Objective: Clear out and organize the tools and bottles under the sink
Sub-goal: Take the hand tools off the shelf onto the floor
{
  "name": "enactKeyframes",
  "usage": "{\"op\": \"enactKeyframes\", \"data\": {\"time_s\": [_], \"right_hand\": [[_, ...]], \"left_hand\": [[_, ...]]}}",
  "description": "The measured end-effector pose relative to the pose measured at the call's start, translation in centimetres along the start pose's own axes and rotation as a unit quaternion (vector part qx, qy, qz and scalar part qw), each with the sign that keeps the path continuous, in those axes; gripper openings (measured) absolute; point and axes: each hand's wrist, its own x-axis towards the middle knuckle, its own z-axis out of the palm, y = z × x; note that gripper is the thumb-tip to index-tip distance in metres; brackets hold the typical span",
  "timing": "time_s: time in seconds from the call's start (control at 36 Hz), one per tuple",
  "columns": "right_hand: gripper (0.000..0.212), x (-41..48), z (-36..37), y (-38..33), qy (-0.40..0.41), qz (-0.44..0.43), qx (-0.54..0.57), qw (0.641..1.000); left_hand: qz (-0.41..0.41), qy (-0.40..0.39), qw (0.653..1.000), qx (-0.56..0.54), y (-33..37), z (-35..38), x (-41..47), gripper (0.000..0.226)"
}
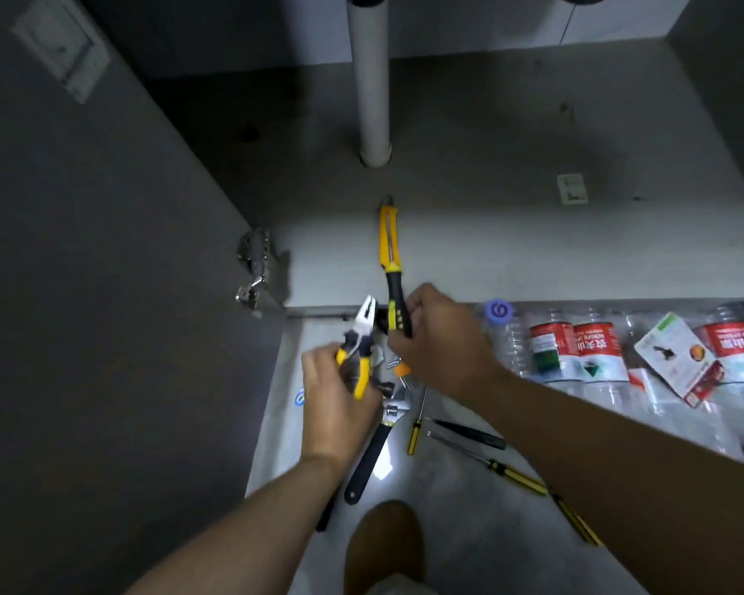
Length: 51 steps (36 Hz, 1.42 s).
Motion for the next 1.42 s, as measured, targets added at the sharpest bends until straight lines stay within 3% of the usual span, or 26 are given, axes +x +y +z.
{"op": "enactKeyframes", "data": {"time_s": [0.17,0.31,0.69,0.86,1.06,1.14,1.25,1.42], "right_hand": [[0.025,-7.0,2.4,3.9,-0.116,0.002,-0.017,0.993],[0.031,-10.7,3.8,7.7,-0.153,0.042,-0.078,0.984],[0.046,-15.0,3.7,13.9,-0.239,0.117,-0.187,0.945],[0.047,-16.3,2.6,14.6,-0.234,0.127,-0.238,0.934],[0.053,-17.3,2.8,15.0,-0.184,0.152,-0.258,0.936],[0.051,-17.4,2.9,15.1,-0.159,0.166,-0.255,0.939],[0.045,-17.0,2.8,15.0,-0.137,0.168,-0.264,0.940],[0.028,-14.8,2.0,13.9,-0.103,0.103,-0.254,0.956]], "left_hand": [[-0.073,-0.032,0.988,0.136,-5.5,-1.7,-6.9,0.066],[-0.127,-0.049,0.979,0.150,-7.6,-2.5,-7.9,0.073],[-0.108,-0.062,0.972,0.201,-9.3,-1.9,-7.5,0.059],[-0.041,-0.044,0.971,0.230,-7.7,-1.6,-7.3,0.041],[0.062,-0.057,0.978,0.190,-4.7,-0.5,-5.2,0.027],[0.100,-0.058,0.978,0.175,-3.1,0.1,-3.7,0.030],[0.119,-0.048,0.984,0.120,-0.7,1.0,-1.3,0.029],[0.074,-0.009,0.995,0.070,2.8,2.2,3.3,0.025]]}}
